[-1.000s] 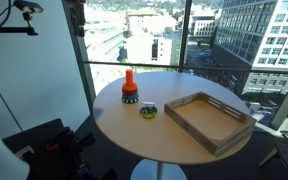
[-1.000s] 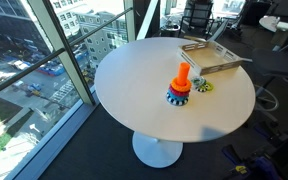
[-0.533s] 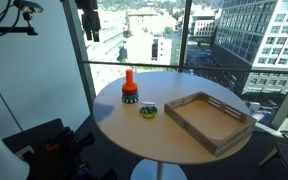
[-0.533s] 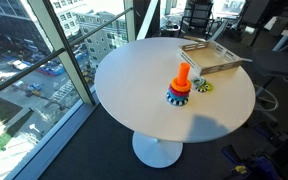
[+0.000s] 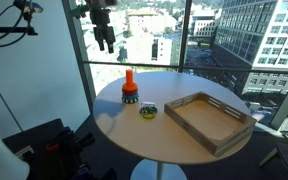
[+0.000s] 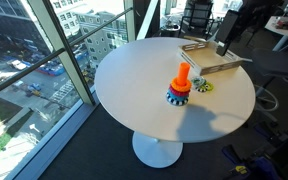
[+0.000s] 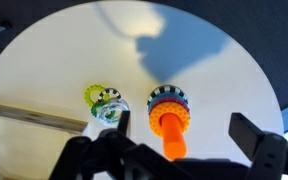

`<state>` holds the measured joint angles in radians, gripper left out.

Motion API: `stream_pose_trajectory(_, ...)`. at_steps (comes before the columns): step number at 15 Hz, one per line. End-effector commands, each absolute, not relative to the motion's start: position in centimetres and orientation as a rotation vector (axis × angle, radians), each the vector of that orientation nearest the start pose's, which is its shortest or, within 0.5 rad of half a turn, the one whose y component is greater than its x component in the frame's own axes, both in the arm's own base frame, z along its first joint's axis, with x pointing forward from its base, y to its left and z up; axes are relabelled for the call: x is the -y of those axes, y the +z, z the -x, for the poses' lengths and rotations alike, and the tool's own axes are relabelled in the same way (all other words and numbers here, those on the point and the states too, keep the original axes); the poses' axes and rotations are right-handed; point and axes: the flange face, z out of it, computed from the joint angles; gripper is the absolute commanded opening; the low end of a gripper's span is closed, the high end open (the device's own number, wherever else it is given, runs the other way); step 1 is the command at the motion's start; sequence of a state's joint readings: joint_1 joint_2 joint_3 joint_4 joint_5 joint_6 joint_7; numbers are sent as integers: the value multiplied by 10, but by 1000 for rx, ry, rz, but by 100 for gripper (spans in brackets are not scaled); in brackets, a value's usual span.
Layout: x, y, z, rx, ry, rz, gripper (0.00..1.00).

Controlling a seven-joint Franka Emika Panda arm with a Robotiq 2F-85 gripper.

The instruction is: Remove the orange orange ring from the ring stacking stand and place it on the table

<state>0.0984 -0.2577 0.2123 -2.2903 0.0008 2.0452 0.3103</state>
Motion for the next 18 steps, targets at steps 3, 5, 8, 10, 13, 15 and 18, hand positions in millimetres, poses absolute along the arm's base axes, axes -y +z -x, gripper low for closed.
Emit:
stream_pose_trajectory(3,-132,417,-464,73,-67,3146,100)
stream_pose_trajectory(5,-128,402,-469,113,-61,3130,100)
stream_pose_trajectory(8,-125,386,-473,170,-20,3109,100)
stream_pose_trajectory(10,-127,386,-471,135,-6,3134,100)
stream_pose_trajectory(13,-128,385,-471,137,-3,3134,100)
stream_pose_trajectory(15,-128,385,-471,138,-3,3134,100)
stream_pose_trajectory(18,-127,378,-477,103,13,3126,100)
